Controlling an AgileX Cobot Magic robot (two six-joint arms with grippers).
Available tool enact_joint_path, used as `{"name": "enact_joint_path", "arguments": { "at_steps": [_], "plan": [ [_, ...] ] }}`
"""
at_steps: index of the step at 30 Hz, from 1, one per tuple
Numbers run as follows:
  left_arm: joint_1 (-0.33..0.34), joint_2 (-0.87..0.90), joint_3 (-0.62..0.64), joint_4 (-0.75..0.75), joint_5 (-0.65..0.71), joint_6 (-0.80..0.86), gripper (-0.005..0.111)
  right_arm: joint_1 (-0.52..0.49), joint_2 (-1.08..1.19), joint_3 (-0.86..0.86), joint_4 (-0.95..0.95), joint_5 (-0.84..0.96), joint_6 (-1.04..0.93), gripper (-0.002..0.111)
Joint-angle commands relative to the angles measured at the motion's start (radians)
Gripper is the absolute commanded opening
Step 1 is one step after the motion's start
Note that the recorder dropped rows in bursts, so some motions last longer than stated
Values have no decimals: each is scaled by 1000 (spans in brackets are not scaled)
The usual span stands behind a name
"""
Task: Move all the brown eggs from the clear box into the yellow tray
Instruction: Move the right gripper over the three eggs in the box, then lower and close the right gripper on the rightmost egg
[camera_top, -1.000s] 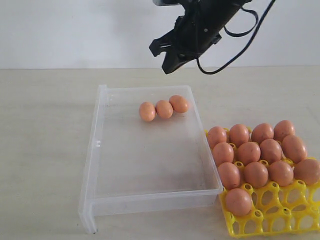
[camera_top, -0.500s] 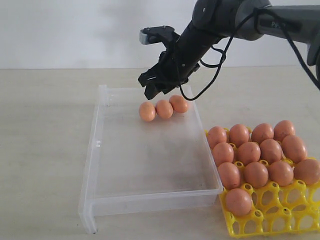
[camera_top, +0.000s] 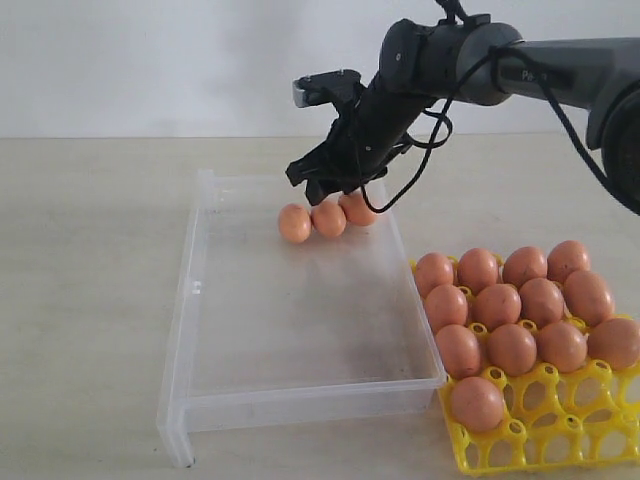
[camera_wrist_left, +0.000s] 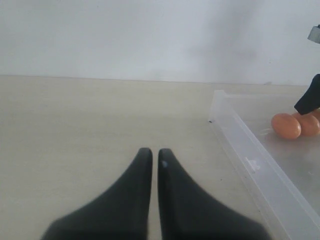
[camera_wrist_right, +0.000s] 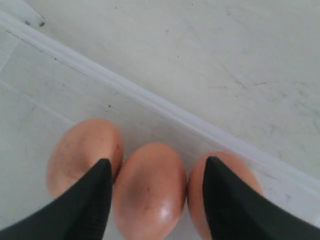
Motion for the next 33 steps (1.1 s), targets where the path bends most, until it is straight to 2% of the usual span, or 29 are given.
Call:
{"name": "enact_joint_path", "arguments": {
  "at_steps": [1,10,12,13,14,15,25,33],
  "plan": [
    [3,-2,3,-3,-4,2,4,0,22,-5,-10,27,31,48],
    [3,-2,3,-3,-4,2,4,0,64,-3,-10,-8,63,46],
    [3,-2,3,-3,-4,2,4,0,64,-3,-10,10,63,30],
    [3,-2,3,-3,-4,2,4,0,64,-3,-10,21,63,13],
    [3,-2,3,-3,-4,2,4,0,64,-3,-10,32,63,3],
    [3,-2,3,-3,-6,2,4,0,61,-3,-10,50,59,0],
    [3,-2,3,-3,-6,2,4,-2,-94,-5,-13,117,0,0],
    [3,-2,3,-3,-6,2,4,-2,-200,4,2,292,-30,0]
  ]
}}
